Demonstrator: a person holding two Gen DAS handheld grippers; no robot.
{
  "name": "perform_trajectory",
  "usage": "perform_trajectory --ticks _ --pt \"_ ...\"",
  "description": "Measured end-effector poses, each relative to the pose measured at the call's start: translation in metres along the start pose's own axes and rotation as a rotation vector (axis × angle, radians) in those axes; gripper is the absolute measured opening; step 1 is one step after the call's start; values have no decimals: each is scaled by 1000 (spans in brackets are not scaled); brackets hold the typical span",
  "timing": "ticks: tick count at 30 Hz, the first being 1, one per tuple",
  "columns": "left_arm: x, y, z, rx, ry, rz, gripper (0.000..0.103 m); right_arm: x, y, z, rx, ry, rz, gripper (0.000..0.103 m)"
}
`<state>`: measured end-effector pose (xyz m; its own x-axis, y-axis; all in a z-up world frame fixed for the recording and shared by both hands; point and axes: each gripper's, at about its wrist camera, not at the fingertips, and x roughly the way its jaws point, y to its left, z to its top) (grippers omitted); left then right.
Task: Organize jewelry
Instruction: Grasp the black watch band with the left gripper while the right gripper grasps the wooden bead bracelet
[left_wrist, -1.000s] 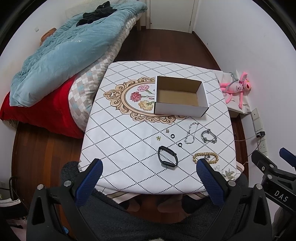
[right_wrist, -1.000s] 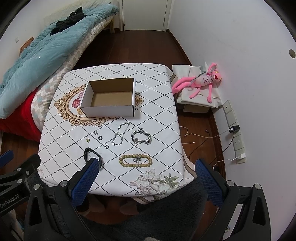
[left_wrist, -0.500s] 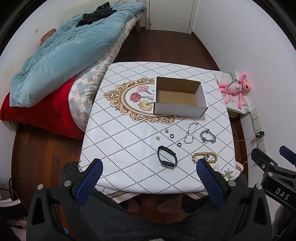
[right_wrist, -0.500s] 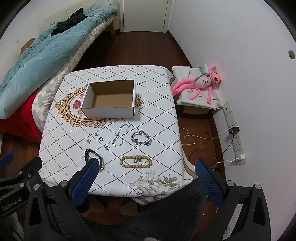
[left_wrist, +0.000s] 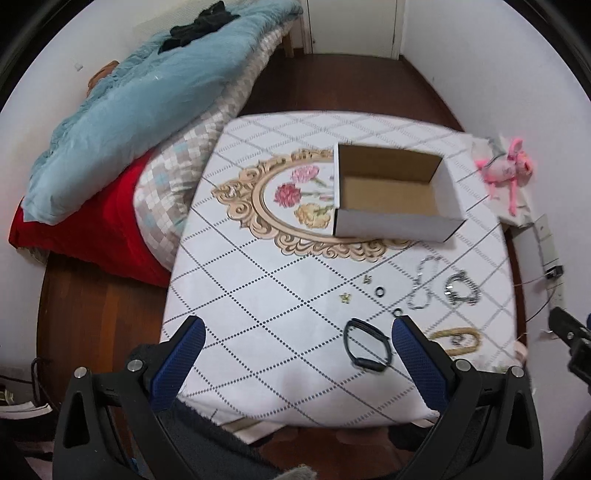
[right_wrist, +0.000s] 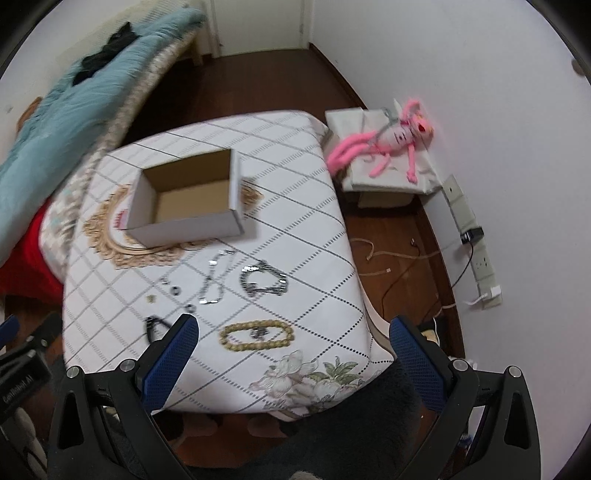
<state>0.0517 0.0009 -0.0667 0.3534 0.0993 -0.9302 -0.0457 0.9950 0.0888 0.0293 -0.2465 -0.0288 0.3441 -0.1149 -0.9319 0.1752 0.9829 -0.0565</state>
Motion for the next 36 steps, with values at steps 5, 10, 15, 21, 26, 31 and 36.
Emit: perform_trajectory --ticks 5,10,15,21,26,31,36 --pt "49 -10 -8 35 83 -22 103 61 -15 -6 31 89 -12 94" --pt "90 -20 -21 39 182 -86 85 117 -21 -23 32 184 -10 78" --pt "113 -28 -28 39 233 -110 81 155 -20 -37 45 249 16 67" --pt "125 -33 -36 43 253 -114 77 172 -22 -45 56 254 48 52" --pt "129 -36 -41 39 253 -118 52 175 -18 -47 37 244 59 43" --pt "124 -35 -45 59 206 -114 22 173 -9 -48 0 223 42 34" --pt "117 -36 -40 79 189 -116 7 169 -3 -50 -7 199 44 16"
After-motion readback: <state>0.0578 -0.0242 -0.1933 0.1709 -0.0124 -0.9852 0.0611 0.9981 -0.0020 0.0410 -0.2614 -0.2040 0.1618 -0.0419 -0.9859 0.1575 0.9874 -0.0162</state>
